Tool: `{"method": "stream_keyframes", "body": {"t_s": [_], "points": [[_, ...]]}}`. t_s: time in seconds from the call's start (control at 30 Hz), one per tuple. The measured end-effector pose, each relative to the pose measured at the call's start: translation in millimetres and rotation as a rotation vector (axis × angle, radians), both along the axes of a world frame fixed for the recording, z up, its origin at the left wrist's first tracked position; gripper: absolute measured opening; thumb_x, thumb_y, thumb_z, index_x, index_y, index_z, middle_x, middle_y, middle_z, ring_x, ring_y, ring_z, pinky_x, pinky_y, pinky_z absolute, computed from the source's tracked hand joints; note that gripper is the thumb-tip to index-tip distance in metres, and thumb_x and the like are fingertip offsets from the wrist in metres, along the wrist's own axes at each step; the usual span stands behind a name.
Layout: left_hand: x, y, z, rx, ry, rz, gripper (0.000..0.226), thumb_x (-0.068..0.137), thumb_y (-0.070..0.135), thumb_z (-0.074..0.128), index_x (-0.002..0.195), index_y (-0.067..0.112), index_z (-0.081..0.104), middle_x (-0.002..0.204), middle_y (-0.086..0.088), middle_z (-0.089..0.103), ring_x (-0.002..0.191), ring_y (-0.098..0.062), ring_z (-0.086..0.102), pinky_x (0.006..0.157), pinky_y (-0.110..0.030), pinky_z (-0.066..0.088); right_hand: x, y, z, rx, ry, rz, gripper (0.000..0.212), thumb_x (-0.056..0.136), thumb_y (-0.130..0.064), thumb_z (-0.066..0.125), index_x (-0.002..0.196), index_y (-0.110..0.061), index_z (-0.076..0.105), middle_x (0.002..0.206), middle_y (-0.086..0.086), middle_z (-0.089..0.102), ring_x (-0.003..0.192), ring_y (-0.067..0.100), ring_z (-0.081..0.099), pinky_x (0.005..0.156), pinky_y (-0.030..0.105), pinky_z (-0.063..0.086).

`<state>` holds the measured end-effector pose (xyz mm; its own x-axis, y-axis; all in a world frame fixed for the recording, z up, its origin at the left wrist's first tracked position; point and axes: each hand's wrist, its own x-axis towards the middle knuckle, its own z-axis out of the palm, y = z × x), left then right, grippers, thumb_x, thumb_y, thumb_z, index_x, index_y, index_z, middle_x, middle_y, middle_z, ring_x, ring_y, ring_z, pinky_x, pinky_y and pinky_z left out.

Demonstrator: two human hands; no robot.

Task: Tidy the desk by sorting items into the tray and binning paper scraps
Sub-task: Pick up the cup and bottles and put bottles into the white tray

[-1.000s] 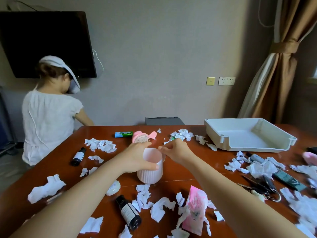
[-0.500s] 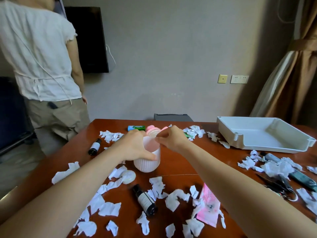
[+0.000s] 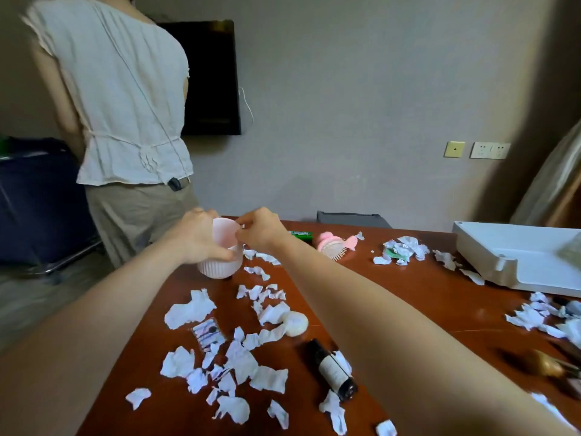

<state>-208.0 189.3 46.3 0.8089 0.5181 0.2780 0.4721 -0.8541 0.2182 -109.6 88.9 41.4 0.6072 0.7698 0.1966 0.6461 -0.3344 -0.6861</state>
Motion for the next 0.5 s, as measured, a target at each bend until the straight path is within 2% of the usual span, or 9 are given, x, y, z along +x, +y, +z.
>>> {"method": "stream_keyframes", "body": {"t_s": [0.13,0.2,0.37,0.5], "points": [[-15,28,-13,-0.029,0.025,0.046,0.063,0.056,0.051,0.080,0.099,0.012,0.054,0.097,-0.006,0.048,0.094,-0.024,0.049,0.077,-0.034,0.043,-15,32,-15,0.017,0.080,0.028,0.033,0.085,-0.006,0.054,0.116,-0.006,0.065,0.117,0.016,0.066,0.104,0.031,0.062,0.091,0.038,0.053],[-20,39,-19,-0.046,0.020,0.062,0.063,0.056,0.050,0.080,0.098,0.011,0.055,0.097,-0.006,0.048,0.095,-0.025,0.049,0.077,-0.033,0.043,-21,44,-23,0.032,0.082,0.033,0.034,0.085,-0.006,0.053,0.117,-0.007,0.065,0.119,0.015,0.065,0.109,0.031,0.060,0.094,0.037,0.051],[-24,56,-37,-0.100,0.054,0.117,0.068,0.052,0.055,0.077,0.099,0.009,0.058,0.101,-0.010,0.053,0.096,-0.026,0.052,0.081,-0.036,0.047,-30,63,-40,0.042,0.114,0.055,0.035,0.086,-0.001,0.050,0.119,-0.005,0.063,0.120,0.017,0.064,0.110,0.033,0.059,0.089,0.034,0.049],[-20,65,-50,-0.165,0.052,0.120,0.064,0.062,0.047,0.078,0.107,0.008,0.055,0.113,-0.013,0.053,0.100,-0.025,0.050,0.079,-0.032,0.043,-27,71,-49,0.000,0.139,0.055,0.037,0.090,-0.003,0.051,0.125,-0.005,0.058,0.128,0.017,0.059,0.112,0.034,0.059,0.089,0.038,0.052]]}}
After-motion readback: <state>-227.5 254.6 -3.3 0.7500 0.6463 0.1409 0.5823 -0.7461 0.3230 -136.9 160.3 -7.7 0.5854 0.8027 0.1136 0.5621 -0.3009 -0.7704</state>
